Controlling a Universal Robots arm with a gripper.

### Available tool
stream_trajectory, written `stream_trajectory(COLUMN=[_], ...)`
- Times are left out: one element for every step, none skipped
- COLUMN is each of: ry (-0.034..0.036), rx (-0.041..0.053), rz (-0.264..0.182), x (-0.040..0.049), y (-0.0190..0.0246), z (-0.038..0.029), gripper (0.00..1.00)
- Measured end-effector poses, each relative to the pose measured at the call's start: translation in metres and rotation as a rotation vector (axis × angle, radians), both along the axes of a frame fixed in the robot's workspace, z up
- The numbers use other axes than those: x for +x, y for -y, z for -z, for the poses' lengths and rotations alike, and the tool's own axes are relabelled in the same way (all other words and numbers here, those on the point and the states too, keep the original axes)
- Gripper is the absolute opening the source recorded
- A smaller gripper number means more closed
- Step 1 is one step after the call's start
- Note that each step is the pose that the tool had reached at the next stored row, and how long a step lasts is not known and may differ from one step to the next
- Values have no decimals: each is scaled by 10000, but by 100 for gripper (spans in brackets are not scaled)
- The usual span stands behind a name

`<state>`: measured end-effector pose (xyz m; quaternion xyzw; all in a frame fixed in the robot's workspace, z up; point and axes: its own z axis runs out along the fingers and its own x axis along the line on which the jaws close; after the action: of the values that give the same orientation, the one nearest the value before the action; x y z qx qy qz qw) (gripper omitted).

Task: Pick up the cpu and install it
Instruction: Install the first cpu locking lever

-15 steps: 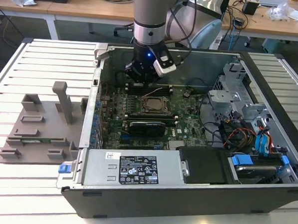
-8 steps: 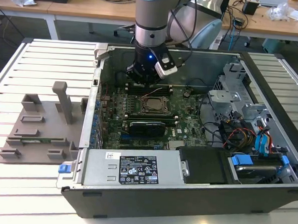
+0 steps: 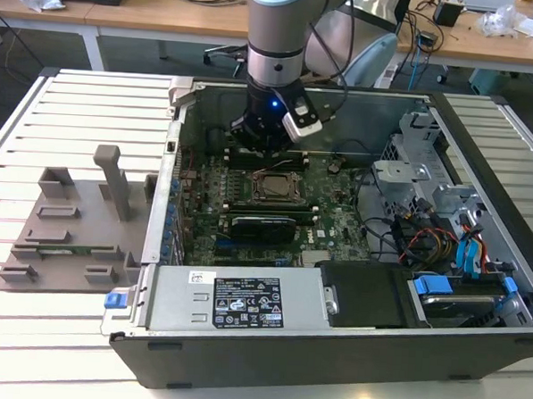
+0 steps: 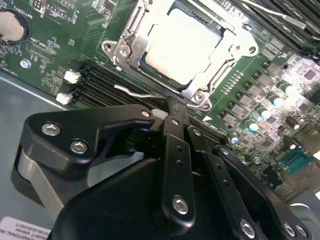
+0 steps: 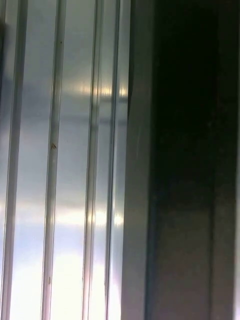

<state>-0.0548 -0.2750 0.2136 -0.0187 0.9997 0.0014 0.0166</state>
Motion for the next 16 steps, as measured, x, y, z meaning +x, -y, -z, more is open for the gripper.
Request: stream_trajectory(ry=[-2, -4, -7, -7, -8, -9, -10, -10, -9, -9, -9, -10, -11, -12, -14, -14], rx=[-1, -1, -1, -1, -1, -1, -3, -3, -5, -6, -6, -8, -8, -8, -8, -8], rz=[0, 1, 0, -1, -2, -1, 0, 1, 0, -1, 0, 0, 0, -1, -1, 0], x=[11, 37, 53, 66, 76, 86, 97, 104, 111, 120, 127, 138, 145, 158, 172, 184], y=[0, 0, 0, 0, 0, 0, 0, 0, 0, 0, 0, 0, 0, 0, 0, 0], z=[6, 19, 27, 34, 38, 43, 48, 51, 54, 59, 63, 68, 72, 78, 84, 90], gripper=[10, 10, 10, 10, 10, 10, 10, 10, 10, 10, 10, 10, 10, 10, 10, 10])
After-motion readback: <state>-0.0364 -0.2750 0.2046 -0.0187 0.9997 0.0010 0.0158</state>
